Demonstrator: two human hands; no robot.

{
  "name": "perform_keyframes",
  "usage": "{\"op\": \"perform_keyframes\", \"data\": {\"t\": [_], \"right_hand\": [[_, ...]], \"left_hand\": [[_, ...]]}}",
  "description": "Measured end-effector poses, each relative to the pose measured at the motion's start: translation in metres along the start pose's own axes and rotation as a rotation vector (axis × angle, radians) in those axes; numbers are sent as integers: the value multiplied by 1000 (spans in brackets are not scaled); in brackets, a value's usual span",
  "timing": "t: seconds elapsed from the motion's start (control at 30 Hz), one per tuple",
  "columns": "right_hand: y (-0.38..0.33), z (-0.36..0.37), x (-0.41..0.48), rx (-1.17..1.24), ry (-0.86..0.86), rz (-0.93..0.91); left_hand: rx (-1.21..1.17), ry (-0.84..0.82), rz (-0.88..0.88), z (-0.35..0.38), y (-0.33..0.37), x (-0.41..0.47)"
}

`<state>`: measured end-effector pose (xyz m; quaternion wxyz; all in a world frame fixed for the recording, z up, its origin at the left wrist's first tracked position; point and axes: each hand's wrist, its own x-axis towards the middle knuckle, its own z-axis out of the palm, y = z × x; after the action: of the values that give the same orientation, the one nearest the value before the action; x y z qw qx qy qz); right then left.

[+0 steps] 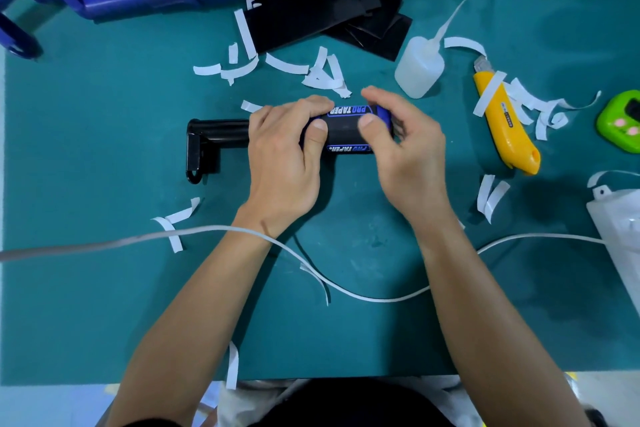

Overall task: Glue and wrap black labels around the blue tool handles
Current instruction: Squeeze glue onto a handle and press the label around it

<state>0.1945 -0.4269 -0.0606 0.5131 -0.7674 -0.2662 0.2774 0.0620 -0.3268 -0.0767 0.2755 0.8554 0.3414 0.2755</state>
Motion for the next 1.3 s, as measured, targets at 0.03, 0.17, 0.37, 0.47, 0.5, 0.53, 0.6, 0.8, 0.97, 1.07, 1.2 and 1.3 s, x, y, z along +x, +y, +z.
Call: {"op": "perform_keyframes", "data": {"t": [0.03, 0.17, 0.37, 0.47, 0.5, 0.53, 0.6, 0.8, 0.97, 1.07, 1.2, 1.3], "right_hand": [[-3, 9, -4, -41, 51, -19], [-7, 26, -9, -111, 117, -123], [-4, 11, -6, 33, 70, -29], [-8, 20, -7, 39, 120, 2], [-9, 25, -9, 3, 146, -14], [-10, 30, -11, -44, 163, -45], [-8, 31, -11, -79, 158, -102], [0, 2, -4, 100, 35, -12], [-4, 17, -8, -51, 72, -98], [2, 0, 0, 51, -67, -66], [8, -32, 14, 197, -374, 3], [6, -30, 15, 215, -368, 49]], "left_hand": [[-1, 2, 0, 0, 0, 0], [-11, -6, -9, -1, -1, -1], [-22, -14, -28, -1, 0, -2], [-21, -13, -40, -2, 0, 0], [-25, -18, -49, -2, 0, 0], [-32, -25, -58, -1, 0, 0], [-44, -42, -67, -1, 0, 0], [-47, -55, -65, -2, 1, -1], [-42, -59, -79, -3, 0, 1], [-44, -68, -68, -4, 0, 0], [-42, -90, -47, -5, -3, 1], [-41, -86, -37, -5, -4, 2]]}}
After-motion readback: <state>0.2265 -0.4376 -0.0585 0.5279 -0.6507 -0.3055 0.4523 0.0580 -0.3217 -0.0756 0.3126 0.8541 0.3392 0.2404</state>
